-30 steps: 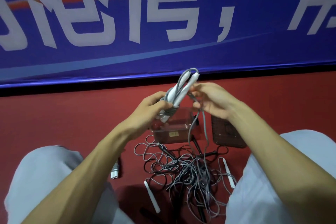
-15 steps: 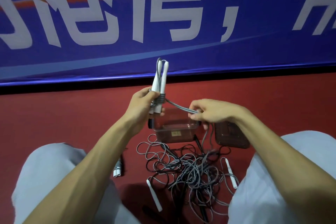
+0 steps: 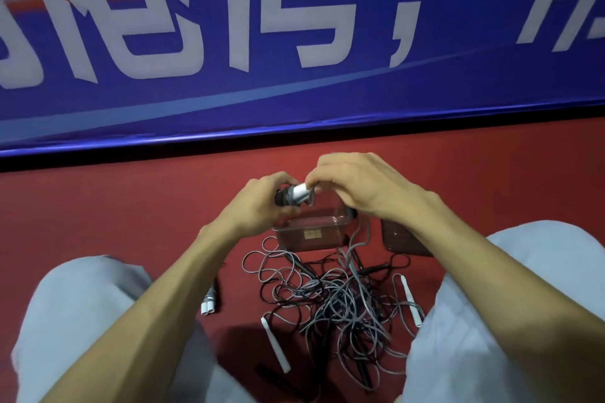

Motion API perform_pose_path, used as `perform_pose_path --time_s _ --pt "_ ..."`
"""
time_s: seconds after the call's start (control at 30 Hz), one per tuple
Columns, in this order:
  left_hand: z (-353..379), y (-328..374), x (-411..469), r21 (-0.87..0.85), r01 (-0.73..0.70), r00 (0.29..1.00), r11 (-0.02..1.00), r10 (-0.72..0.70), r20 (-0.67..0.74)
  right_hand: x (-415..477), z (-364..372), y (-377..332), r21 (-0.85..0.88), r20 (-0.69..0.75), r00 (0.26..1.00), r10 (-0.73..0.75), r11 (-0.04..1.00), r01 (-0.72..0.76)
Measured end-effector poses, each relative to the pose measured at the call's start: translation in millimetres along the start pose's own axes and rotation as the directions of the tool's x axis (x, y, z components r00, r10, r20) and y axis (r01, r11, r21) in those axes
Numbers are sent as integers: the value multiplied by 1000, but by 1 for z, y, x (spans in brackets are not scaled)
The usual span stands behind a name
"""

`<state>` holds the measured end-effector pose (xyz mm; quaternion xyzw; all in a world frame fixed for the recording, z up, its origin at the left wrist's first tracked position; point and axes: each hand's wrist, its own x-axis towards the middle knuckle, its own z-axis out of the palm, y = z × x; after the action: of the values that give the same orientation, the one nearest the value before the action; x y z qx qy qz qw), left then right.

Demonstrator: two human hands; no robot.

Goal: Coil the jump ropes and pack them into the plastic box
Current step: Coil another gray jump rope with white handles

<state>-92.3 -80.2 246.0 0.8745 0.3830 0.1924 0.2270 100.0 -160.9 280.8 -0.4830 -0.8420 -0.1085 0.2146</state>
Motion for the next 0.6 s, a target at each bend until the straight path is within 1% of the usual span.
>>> perform_pose_path --time_s 0.07,0.17,0.27,0.37,0.43,0.6 --pt "1 2 -1 47 -73 995 996 70 68 0 1 1 7 -96 995 27 1000 -26" --pt "1 3 -3 93 -149 983 984 137 123 0 1 4 116 -210 960 186 980 -164" --pt "5 6 -6 103 -181 977 978 167 135 2 2 6 242 -208 908 363 919 -312" --pt "7 10 -7 47 -193 977 980 188 102 5 2 7 404 -132 834 536 798 -448" --pt "5 14 -8 -14 -189 977 982 190 96 6 3 10 500 -46 790 612 698 -512" --pt "6 20 -11 -149 -162 984 976 170 46 2 1 16 714 222 733 643 404 -571"
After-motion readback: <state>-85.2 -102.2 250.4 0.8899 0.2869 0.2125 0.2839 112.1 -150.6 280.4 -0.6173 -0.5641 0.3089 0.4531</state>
